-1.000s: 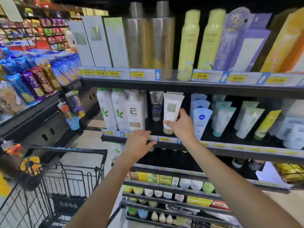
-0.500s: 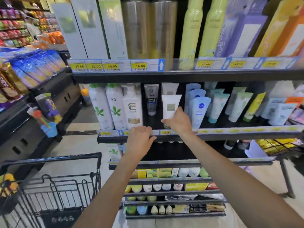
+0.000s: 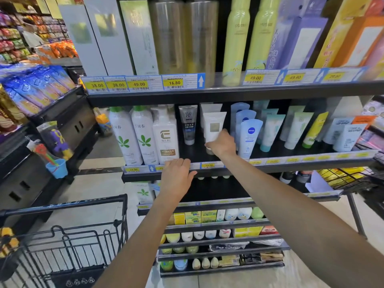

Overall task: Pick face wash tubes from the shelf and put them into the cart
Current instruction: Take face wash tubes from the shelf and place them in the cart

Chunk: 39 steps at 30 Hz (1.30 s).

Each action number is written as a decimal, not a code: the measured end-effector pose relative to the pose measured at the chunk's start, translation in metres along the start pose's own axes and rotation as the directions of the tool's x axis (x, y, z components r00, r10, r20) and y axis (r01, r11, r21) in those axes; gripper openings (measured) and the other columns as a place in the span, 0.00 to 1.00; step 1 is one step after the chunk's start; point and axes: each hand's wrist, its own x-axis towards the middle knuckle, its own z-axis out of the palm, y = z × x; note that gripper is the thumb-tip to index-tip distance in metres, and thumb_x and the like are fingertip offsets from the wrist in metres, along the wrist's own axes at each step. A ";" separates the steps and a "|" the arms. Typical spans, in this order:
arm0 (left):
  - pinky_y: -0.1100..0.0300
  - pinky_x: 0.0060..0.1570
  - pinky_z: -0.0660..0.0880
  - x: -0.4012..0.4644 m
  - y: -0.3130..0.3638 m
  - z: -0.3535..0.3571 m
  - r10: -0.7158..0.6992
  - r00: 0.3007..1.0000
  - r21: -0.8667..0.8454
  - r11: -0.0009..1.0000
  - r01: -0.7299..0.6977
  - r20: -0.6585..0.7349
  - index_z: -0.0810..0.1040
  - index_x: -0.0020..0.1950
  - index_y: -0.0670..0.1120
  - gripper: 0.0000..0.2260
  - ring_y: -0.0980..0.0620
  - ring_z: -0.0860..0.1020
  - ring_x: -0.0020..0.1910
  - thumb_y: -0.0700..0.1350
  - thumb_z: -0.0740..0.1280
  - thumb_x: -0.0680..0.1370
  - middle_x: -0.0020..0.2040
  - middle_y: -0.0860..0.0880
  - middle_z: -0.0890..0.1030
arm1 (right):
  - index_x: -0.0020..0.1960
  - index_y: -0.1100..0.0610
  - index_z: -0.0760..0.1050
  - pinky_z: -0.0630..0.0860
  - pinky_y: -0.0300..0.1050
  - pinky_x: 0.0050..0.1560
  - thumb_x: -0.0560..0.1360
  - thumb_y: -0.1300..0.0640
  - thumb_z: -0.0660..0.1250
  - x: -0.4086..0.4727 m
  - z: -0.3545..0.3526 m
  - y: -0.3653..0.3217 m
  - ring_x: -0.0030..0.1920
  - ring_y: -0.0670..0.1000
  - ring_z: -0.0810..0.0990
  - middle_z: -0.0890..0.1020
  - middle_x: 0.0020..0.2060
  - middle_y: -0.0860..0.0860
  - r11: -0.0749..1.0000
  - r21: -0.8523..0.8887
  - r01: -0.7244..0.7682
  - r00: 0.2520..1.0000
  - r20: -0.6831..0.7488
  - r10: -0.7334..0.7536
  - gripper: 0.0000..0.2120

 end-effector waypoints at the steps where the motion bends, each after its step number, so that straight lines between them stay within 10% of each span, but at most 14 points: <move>1: 0.52 0.63 0.69 0.000 0.000 0.000 0.002 1.000 -0.002 1.000 -0.002 0.005 0.76 0.66 0.48 0.17 0.47 0.78 0.59 0.57 0.64 0.83 0.58 0.48 0.81 | 0.69 0.60 0.68 0.75 0.50 0.55 0.72 0.56 0.79 0.001 0.000 0.000 0.65 0.60 0.78 0.79 0.65 0.59 1.000 0.004 0.000 1.000 0.002 0.000 0.31; 15: 0.52 0.65 0.69 0.001 0.001 -0.005 -0.002 0.998 -0.001 1.000 0.002 0.055 0.74 0.68 0.49 0.17 0.48 0.77 0.61 0.57 0.63 0.84 0.61 0.49 0.80 | 0.67 0.60 0.70 0.77 0.53 0.58 0.72 0.52 0.78 -0.015 -0.011 0.008 0.63 0.61 0.79 0.80 0.63 0.58 0.999 -0.006 -0.032 0.998 0.056 0.033 0.30; 27: 0.46 0.70 0.70 -0.098 -0.011 -0.042 -0.209 0.973 -0.160 0.968 0.191 -0.101 0.74 0.71 0.40 0.22 0.39 0.75 0.67 0.51 0.68 0.81 0.67 0.40 0.78 | 0.78 0.56 0.67 0.71 0.54 0.70 0.83 0.47 0.63 -0.152 -0.031 0.022 0.75 0.56 0.69 0.71 0.76 0.54 0.816 -0.216 0.536 0.842 0.200 -0.500 0.26; 32: 0.44 0.62 0.74 -0.224 -0.042 -0.047 -0.478 0.876 -0.094 0.877 0.471 -0.069 0.76 0.67 0.39 0.21 0.36 0.77 0.60 0.53 0.67 0.81 0.61 0.39 0.79 | 0.77 0.56 0.68 0.77 0.54 0.59 0.83 0.45 0.61 -0.220 0.012 0.014 0.69 0.57 0.75 0.75 0.71 0.54 0.721 -0.142 0.678 0.695 0.444 -0.566 0.26; 39: 0.47 0.68 0.69 -0.389 -0.061 -0.051 -0.792 0.605 -0.036 0.604 0.796 0.083 0.70 0.74 0.43 0.23 0.40 0.72 0.68 0.56 0.62 0.84 0.69 0.42 0.74 | 0.79 0.54 0.65 0.69 0.56 0.72 0.83 0.45 0.63 -0.322 0.089 0.013 0.75 0.56 0.69 0.69 0.78 0.53 0.634 0.019 0.773 0.452 0.684 -0.572 0.27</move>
